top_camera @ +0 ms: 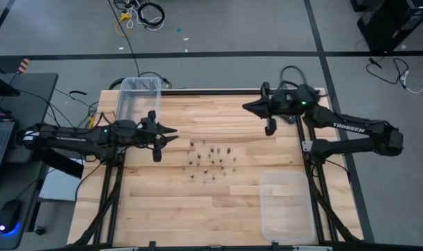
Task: Sort batteries
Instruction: Put the black and copper battery into the top transparent bin
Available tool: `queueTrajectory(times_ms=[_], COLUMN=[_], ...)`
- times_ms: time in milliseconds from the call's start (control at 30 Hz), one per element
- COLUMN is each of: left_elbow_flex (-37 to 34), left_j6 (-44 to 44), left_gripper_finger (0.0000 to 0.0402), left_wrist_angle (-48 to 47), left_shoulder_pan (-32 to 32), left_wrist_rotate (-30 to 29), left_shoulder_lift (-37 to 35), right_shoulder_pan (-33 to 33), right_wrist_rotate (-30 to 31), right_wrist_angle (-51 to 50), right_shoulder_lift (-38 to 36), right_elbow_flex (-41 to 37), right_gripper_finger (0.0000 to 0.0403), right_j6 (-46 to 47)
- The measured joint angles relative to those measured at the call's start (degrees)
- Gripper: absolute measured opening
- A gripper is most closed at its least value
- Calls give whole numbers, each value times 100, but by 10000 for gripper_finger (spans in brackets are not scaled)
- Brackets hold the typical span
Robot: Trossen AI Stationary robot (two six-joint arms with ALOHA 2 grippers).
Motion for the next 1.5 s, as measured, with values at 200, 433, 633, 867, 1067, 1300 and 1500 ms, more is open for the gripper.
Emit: queueTrajectory(times_ms=[200, 433, 633, 867, 1067, 1300, 1500], left_elbow_flex=[0, 0, 0, 0, 0, 0, 0], left_j6=[-9, -302, -308, -160, -151, -125, -138], left_gripper_finger=[106, 106, 106, 106, 106, 106, 106], left_wrist_angle=[300, 301, 436, 650, 837, 908, 860], left_shoulder_pan=[0, 0, 0, 0, 0, 0, 0], left_wrist_rotate=[-100, -100, -199, -231, -268, -434, -314], left_shoulder_lift=[0, 0, 0, 0, -7, -7, -7], right_shoulder_pan=[296, 498, 887, 1285, 1297, 1328, 1326], right_wrist_rotate=[818, 881, 1743, 2624, 2624, 2457, 2423], right_wrist_angle=[-1827, -2988, -3130, -2702, -2354, -1856, -2122], right_shoulder_lift=[538, 900, 1211, 1563, 1708, 1780, 1778], right_elbow_flex=[853, 1248, 1259, 1261, 1259, 1259, 1259], right_gripper_finger=[1, 1, 1, 1, 1, 1, 1], right_j6=[-562, -810, -654, -588, -447, -532, -854])
